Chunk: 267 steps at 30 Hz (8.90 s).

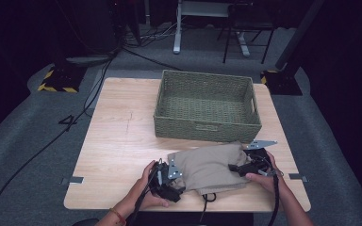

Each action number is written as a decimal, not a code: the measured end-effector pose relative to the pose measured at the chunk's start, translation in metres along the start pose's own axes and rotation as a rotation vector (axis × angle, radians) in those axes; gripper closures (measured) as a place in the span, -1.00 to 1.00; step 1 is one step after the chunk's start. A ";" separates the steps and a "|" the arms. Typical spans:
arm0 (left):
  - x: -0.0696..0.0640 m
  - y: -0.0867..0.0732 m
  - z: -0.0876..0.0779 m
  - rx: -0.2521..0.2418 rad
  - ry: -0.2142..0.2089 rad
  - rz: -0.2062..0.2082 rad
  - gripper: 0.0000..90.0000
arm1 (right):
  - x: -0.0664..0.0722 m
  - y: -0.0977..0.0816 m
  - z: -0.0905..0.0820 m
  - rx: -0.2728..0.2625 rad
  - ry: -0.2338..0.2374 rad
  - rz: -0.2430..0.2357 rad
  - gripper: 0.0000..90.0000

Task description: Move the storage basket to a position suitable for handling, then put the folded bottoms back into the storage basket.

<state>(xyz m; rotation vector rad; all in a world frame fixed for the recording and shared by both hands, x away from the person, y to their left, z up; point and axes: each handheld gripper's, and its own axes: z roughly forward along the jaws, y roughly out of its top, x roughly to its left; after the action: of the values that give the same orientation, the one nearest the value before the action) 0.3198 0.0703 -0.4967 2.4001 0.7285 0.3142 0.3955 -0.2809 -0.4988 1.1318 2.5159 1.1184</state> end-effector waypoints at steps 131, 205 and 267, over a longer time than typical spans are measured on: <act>0.019 0.055 -0.020 -0.226 -0.165 0.179 0.62 | 0.040 0.032 -0.043 -0.138 0.075 -0.155 0.56; 0.143 0.179 -0.045 -0.297 0.000 0.085 0.60 | -0.024 0.210 -0.034 -0.146 -0.166 -0.129 0.55; 0.187 0.142 -0.036 -0.066 0.201 -0.101 -0.53 | -0.061 0.195 0.013 0.161 -0.356 -0.045 -0.34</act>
<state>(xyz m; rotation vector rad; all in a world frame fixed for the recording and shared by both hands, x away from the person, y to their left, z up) 0.5201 0.0991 -0.3723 2.2817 0.9121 0.5350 0.5558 -0.2323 -0.3816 1.1841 2.3662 0.6438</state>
